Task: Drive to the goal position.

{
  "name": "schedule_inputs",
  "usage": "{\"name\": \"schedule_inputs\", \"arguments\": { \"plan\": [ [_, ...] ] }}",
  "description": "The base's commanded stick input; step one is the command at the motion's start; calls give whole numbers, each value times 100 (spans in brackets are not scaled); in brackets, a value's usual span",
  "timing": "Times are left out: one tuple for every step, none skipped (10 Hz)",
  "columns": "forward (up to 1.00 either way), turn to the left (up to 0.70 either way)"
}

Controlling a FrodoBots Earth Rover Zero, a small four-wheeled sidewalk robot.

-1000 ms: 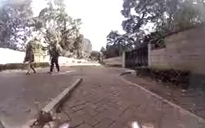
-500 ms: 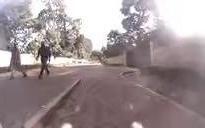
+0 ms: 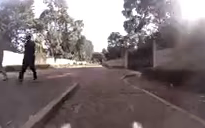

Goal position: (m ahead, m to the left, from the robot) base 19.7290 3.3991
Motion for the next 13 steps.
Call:
{"name": "schedule_inputs", "arguments": {
  "plan": [
    [69,0],
    [69,0],
    [69,0],
    [69,0],
    [69,0],
    [69,0],
    [69,0],
    [69,0],
    [69,0],
    [69,0],
    [69,0],
    [69,0],
    [69,0]
  ]
}}
